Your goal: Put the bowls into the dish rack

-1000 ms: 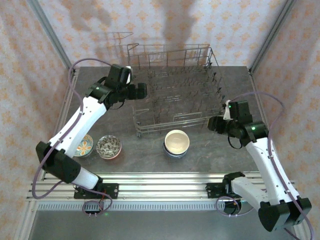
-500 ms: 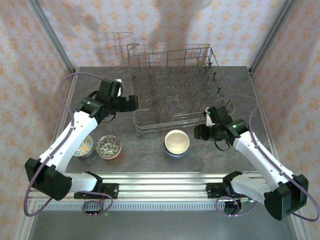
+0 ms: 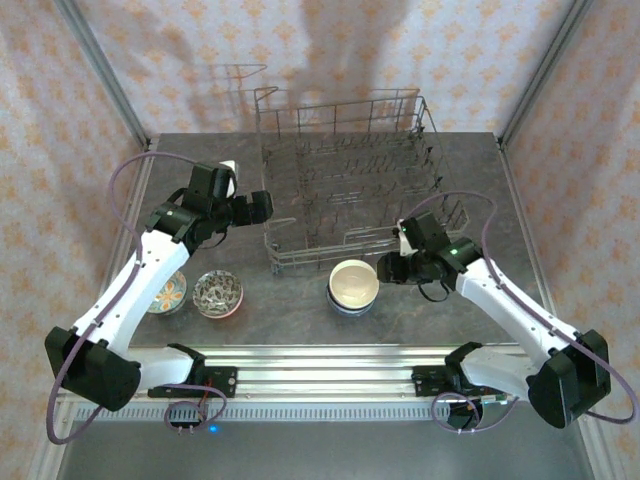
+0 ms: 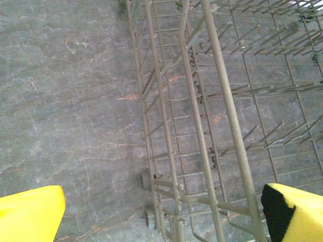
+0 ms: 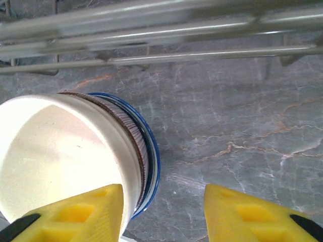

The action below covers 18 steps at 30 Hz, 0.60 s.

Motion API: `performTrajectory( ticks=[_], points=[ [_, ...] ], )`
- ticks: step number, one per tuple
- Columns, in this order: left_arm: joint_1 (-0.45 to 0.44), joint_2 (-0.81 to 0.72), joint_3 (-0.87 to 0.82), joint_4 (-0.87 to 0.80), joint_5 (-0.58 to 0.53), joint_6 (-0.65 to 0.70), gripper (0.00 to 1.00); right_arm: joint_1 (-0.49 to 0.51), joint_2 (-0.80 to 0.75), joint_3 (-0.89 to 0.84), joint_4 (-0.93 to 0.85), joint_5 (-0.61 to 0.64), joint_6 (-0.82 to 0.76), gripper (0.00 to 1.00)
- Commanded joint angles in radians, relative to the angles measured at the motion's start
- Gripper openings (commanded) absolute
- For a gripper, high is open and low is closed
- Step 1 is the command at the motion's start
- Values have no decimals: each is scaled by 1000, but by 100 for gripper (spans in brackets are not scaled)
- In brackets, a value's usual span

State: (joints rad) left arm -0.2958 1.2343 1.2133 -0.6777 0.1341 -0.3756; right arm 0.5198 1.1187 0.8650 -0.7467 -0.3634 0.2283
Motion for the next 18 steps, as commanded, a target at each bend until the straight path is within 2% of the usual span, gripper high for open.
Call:
performTrajectory(
  ticks=[1,6,11,18],
  points=[
    [23,-25,-22,-36,-31,2,99,34,-4,-26,67,45,18,45],
    [24,-10,-8,-41,-20,2,99,45,-28,-76,133,118,48,41],
    [35,6,27,-56,-8,30,99,49,-37,-116,191,78,60,40],
    [72,65,96,-76,75,61,99,84,-76,-114,179,54,114,40]
  ],
)
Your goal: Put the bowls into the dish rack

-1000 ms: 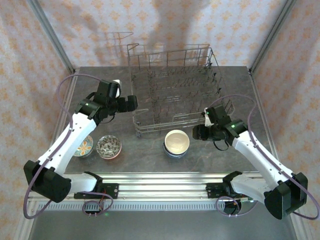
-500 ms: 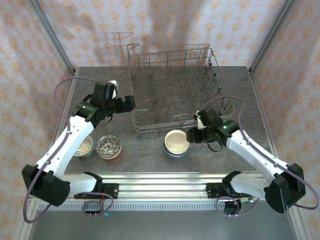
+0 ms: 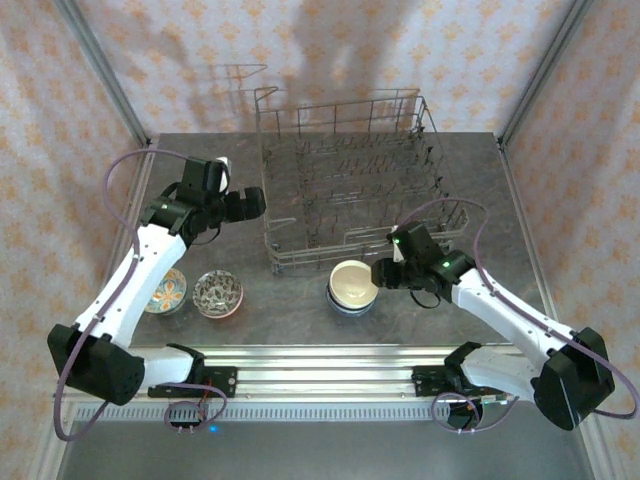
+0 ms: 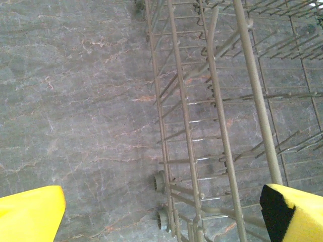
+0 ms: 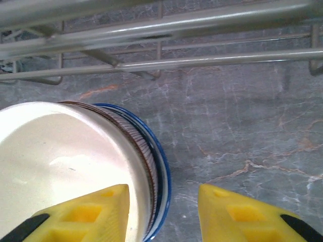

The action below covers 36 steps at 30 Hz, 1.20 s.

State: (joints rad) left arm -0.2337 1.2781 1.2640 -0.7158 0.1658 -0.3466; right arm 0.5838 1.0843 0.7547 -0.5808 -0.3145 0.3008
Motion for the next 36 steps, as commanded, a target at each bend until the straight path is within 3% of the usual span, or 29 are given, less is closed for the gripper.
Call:
performTrajectory(
  ticks=[1,20,36],
  points=[
    [11,30,51,-42,50,34,99,27,-51,-2,5,13,47,41],
    [54,112,133,-70,127,97,99,63,71,-5,16,39,87,38],
    [65,138,163,-74,138,106,99,65,90,48,-23,54,79,7]
  ],
)
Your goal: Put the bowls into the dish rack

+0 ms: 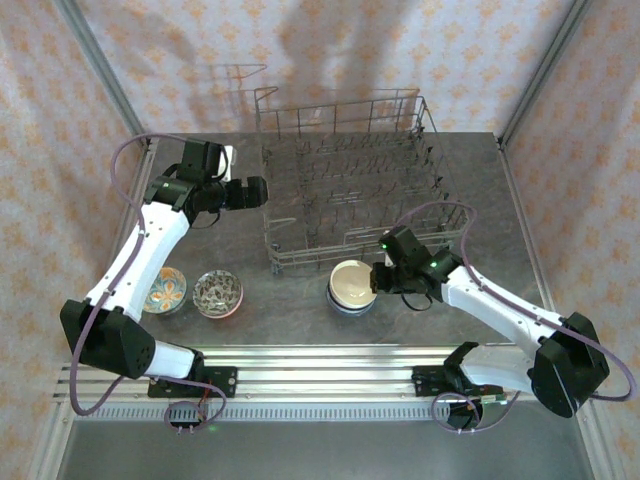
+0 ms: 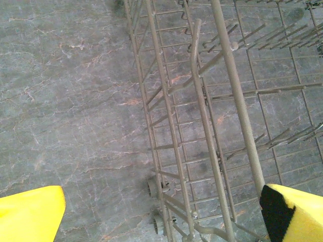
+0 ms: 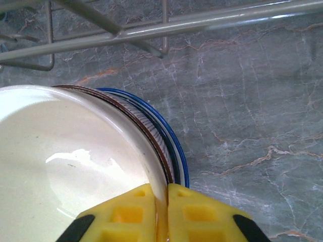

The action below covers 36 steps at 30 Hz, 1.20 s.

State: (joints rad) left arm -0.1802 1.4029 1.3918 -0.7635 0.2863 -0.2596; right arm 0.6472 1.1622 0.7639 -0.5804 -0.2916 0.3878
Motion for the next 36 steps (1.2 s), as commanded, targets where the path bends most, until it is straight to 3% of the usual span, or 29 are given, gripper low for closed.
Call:
performTrajectory(
  ticks=[1,14,36],
  points=[
    [12,15,37,-26,17,19,99,2,15,46,-33,31,-12,6],
    [13,22,52,-8,29,-2,99,3,-27,127,-117,42,-14,0],
    [12,32,92,-10,49,0,99,6,-109,198,-192,39,-43,0]
  ],
)
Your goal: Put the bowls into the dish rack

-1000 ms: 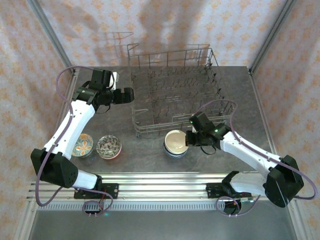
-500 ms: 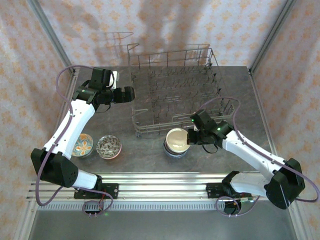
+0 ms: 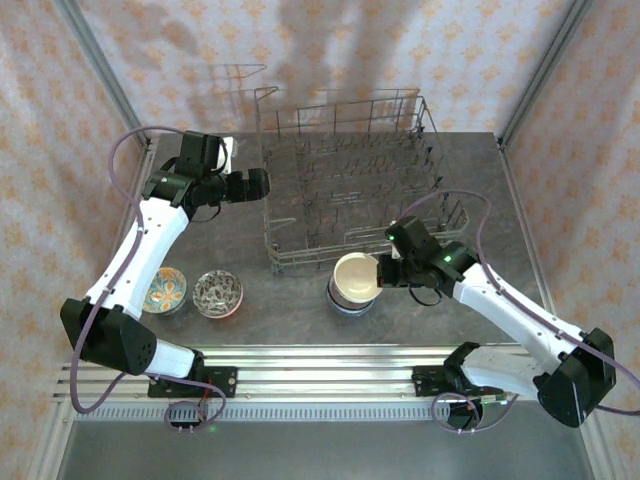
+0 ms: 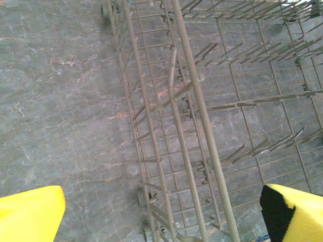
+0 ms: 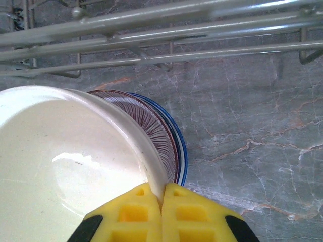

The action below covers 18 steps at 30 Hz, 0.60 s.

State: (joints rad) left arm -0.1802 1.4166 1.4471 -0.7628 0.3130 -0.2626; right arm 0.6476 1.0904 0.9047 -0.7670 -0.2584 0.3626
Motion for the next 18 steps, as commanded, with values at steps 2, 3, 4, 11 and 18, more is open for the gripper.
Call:
performTrajectory(
  ticks=[2,3,4,11,18],
  points=[
    [12,19,39,-10,26,3,99,4,-42,68,-13,9,-23,0],
    [12,22,42,-9,30,5,99,5,-42,74,-19,11,-29,0],
    [12,22,42,-10,31,5,99,4,-40,82,-23,11,-32,0],
    [12,28,54,-10,37,12,99,6,-32,145,-27,2,-44,0],
    [12,30,82,-7,27,12,99,7,10,241,-24,-38,-47,0]
  ],
)
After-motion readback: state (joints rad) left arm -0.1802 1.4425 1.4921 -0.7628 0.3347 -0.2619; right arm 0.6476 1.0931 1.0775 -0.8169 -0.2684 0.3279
